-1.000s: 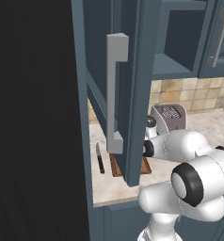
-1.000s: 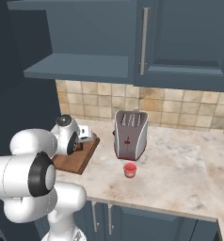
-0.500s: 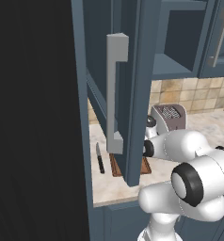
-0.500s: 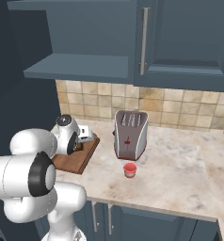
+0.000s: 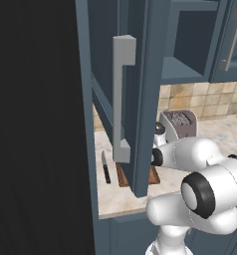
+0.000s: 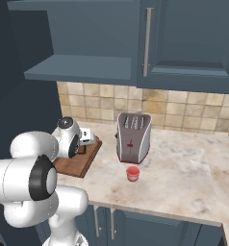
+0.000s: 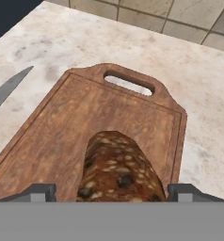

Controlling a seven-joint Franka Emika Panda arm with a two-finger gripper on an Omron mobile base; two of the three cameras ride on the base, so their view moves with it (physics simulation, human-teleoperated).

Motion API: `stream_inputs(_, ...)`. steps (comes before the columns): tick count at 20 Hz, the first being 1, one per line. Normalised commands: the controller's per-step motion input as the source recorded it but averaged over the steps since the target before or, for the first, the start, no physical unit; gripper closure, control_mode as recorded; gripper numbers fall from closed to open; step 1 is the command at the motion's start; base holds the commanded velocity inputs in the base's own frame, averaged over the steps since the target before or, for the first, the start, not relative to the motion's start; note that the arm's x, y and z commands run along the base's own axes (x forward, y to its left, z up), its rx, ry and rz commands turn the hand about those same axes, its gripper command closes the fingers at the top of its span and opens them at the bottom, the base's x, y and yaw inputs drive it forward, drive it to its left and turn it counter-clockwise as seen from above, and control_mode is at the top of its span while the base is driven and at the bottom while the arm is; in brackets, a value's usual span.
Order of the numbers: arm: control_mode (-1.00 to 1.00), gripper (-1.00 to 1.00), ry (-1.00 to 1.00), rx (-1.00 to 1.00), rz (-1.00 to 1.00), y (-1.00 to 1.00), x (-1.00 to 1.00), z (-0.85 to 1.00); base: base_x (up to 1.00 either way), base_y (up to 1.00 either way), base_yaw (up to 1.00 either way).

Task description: Pick the bread, place it on the cutting board, pick the jam, place it on the counter, and close the cabinet.

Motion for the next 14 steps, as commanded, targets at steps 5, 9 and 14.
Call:
stream_inputs(5,-1.0,-1.0,0.0,0.0,0.0,0.0,0.0,0.0,0.0,0.0,0.0)
stream_inputs(9,-1.0,-1.0,-0.03,0.0,0.0,0.0,-0.04,0.0,0.0,0.0,0.0)
stream_inputs(14,-1.0,-1.0,-0.12,0.0,0.0,0.0,-0.19,0.0,0.0,0.0,0.0)
